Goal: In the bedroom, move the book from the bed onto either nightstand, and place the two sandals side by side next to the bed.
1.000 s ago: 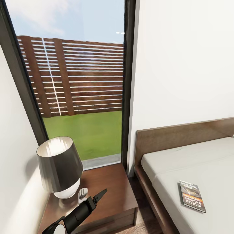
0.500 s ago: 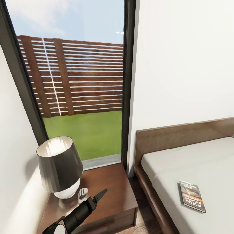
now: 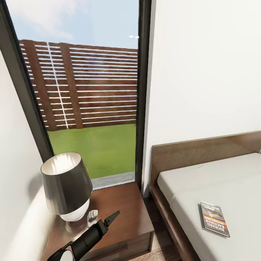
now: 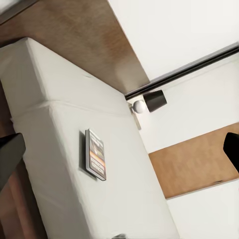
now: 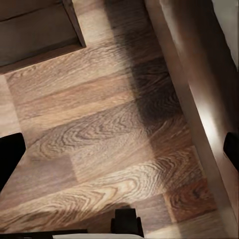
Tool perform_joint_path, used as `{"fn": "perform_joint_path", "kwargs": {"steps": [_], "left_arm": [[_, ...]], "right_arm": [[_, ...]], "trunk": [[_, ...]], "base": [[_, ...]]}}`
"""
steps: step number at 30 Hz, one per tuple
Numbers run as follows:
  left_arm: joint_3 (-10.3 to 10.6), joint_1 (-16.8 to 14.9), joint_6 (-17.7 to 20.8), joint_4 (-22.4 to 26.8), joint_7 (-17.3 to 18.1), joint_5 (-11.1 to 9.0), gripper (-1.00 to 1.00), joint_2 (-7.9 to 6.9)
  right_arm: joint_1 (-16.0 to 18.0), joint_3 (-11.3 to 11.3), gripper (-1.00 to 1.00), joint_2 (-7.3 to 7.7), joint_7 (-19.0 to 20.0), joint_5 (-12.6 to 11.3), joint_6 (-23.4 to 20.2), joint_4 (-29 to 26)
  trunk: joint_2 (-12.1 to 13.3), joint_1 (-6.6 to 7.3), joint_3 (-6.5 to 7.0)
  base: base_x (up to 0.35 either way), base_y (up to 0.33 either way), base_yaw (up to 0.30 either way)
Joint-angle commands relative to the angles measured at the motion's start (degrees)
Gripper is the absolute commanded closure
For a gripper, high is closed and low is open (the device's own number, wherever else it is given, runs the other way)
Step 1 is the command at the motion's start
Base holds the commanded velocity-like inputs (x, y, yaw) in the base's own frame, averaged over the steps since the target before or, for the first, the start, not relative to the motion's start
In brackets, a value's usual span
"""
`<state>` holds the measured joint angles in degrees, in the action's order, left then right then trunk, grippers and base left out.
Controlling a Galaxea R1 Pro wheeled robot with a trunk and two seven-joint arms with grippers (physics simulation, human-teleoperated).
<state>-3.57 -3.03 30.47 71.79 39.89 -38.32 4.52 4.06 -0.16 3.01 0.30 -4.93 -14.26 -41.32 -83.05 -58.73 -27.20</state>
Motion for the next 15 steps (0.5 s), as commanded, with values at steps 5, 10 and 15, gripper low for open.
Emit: {"fn": "perform_joint_path", "kwargs": {"steps": [5, 10, 15], "left_arm": [[-0.12, -0.04, 0.39, -0.01, 0.16, -0.27, -1.00, 0.05], [-0.10, -0.04, 0.16, -0.03, 0.13, -0.18, -1.00, 0.07], [-0.08, -0.03, -0.02, -0.19, -0.01, -0.02, -1.00, 0.08]], "right_arm": [[2.50, -0.02, -1.00, -0.01, 0.04, -1.03, -0.74, -0.62], [6.25, -0.05, -1.00, -0.09, 0.08, -2.48, -3.62, -0.78], [10.49, -0.09, -1.00, -0.91, 0.06, -5.01, -9.97, -0.84]], "trunk": [[-0.03, 0.00, -0.06], [-0.03, 0.00, -0.06], [-0.03, 0.00, -0.06]], "base": [[0.000, 0.000, 0.000], [0.000, 0.000, 0.000], [0.000, 0.000, 0.000]]}}
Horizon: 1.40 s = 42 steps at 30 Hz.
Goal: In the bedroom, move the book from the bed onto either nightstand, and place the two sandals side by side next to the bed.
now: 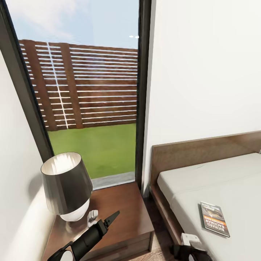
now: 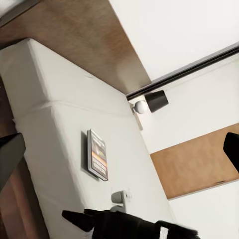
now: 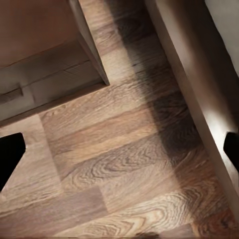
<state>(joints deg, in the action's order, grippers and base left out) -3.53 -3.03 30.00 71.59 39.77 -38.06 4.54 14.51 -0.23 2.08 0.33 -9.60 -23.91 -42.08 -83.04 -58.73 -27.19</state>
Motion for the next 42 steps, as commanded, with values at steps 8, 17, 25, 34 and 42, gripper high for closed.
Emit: {"fn": "perform_joint_path", "kwargs": {"steps": [8, 17, 25, 34, 42], "left_arm": [[-0.09, -0.03, 0.41, -0.05, 0.18, -0.19, -1.00, 0.03], [-0.08, -0.04, 0.42, -0.05, 0.32, -0.17, -1.00, 0.03], [-0.07, -0.03, 0.46, 0.02, 0.39, -0.17, -1.00, 0.03], [-0.03, -0.02, 0.55, 0.13, 0.44, -0.12, -1.00, -0.04], [-0.07, -0.02, 0.64, 0.20, 0.39, -0.09, -1.00, -0.06]], "right_arm": [[5.54, -0.03, -1.00, -0.93, -0.04, -4.14, -8.51, -0.10], [12.81, -0.04, -1.00, -1.20, -0.49, -7.34, -13.34, -0.04], [18.54, -0.02, -1.00, -1.26, -0.59, -10.32, -18.94, -0.02], [25.39, 0.40, -1.00, 0.52, -0.87, -15.76, -24.35, 0.39], [30.23, 6.65, -1.00, 6.95, -0.93, -19.08, -28.64, 1.92]], "trunk": [[-0.03, 0.00, -0.07], [-0.03, 0.00, -0.07], [-0.03, 0.00, -0.07], [-0.03, 0.00, -0.07], [-0.03, 0.00, -0.07]], "base": [[0.000, 0.000, 0.000], [0.000, 0.000, 0.000], [0.000, 0.000, 0.000], [0.000, 0.000, 0.000], [0.000, 0.000, 0.000]]}}
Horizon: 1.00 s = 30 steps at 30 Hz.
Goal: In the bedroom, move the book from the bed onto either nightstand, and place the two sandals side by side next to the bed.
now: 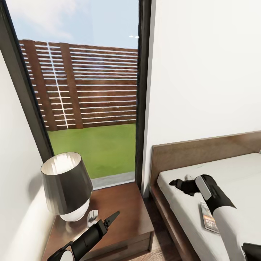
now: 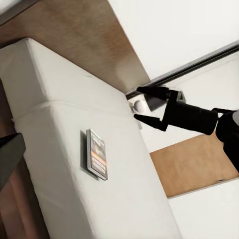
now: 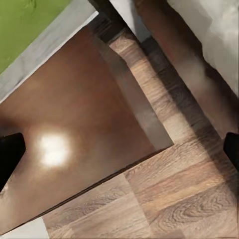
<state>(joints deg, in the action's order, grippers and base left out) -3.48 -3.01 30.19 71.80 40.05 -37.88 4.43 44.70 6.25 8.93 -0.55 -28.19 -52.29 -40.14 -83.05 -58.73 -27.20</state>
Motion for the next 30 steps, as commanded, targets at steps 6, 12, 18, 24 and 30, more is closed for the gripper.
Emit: {"fn": "perform_joint_path", "kwargs": {"steps": [6, 12, 18, 24, 30], "left_arm": [[-0.07, -0.04, 0.35, 0.00, 0.03, -0.32, -1.00, 0.10], [-0.04, -0.05, 0.25, 0.00, 0.10, -0.31, -1.00, 0.13], [-0.04, -0.06, 0.25, 0.00, 0.26, -0.28, -1.00, 0.13], [0.04, -0.04, 0.23, 0.02, 0.48, -0.27, -1.00, 0.14], [0.02, -0.04, 0.19, 0.05, 0.33, -0.26, -1.00, 0.13]], "right_arm": [[1.12, 4.60, -1.00, 5.55, 0.00, -1.38, -0.82, 3.78], [1.57, 8.08, -1.00, 11.57, 0.02, -3.97, -0.20, 8.65], [1.80, 9.28, -1.00, 17.19, 0.02, -6.84, 0.83, 10.45], [1.87, 9.87, -1.00, 22.95, 0.02, -9.72, 1.64, 14.10], [1.88, 9.98, -1.00, 25.10, 0.02, -11.69, 2.67, 15.78]], "trunk": [[-0.03, 0.00, -0.07], [-0.03, 0.00, -0.07], [-0.03, 0.00, -0.07], [-0.03, 0.00, -0.07], [-0.03, 0.00, -0.07]], "base": [[0.000, 0.000, 0.000], [0.000, 0.000, 0.000], [0.000, 0.000, 0.000], [0.000, 0.000, 0.000], [0.000, 0.000, 0.000]]}}
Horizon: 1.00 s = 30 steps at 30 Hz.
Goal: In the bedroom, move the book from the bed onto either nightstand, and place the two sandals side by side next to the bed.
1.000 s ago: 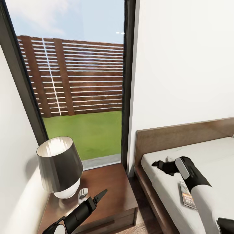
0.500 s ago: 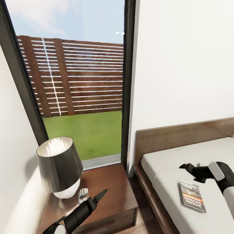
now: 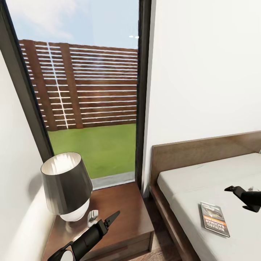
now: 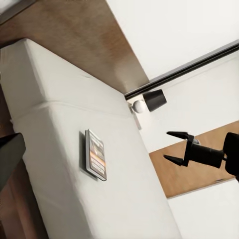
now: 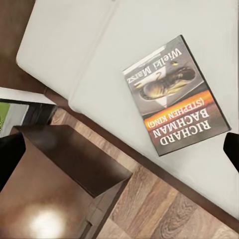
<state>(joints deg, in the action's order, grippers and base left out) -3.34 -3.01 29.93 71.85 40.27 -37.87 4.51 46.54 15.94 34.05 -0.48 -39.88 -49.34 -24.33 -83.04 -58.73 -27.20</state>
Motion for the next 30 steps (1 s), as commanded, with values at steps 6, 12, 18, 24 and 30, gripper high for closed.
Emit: {"fn": "perform_joint_path", "kwargs": {"steps": [6, 12, 18, 24, 30], "left_arm": [[-0.15, -0.04, 0.41, -0.04, -0.08, -0.28, -1.00, 0.06], [-0.10, -0.06, 0.40, -0.03, -0.10, -0.28, -1.00, 0.06], [-0.15, -0.05, 0.39, -0.04, -0.15, -0.28, -1.00, 0.06], [-0.13, -0.05, 0.39, -0.05, -0.25, -0.28, -1.00, 0.06], [-0.10, -0.02, 0.39, -0.11, -0.24, -0.28, -1.00, 0.06]], "right_arm": [[0.04, 0.29, -1.00, 0.40, 0.09, -0.64, -0.14, 0.17], [0.04, 0.05, -1.00, 0.21, 0.51, -0.52, -0.12, -0.13], [0.04, -0.13, -1.00, 0.09, 0.78, -0.47, -0.06, -0.30], [0.04, -0.22, -1.00, 0.03, 0.82, -0.41, -0.05, -0.41], [0.04, -0.21, -1.00, -0.03, 0.77, -0.38, 0.01, -0.57]], "trunk": [[-0.03, 0.00, -0.06], [-0.03, 0.00, -0.06], [-0.03, 0.00, -0.06], [-0.03, 0.00, -0.06], [-0.03, 0.00, -0.06]], "base": [[0.000, 0.000, 0.000], [0.000, 0.000, 0.000], [0.000, 0.000, 0.000], [0.000, 0.000, 0.000], [0.000, 0.000, 0.000]]}}
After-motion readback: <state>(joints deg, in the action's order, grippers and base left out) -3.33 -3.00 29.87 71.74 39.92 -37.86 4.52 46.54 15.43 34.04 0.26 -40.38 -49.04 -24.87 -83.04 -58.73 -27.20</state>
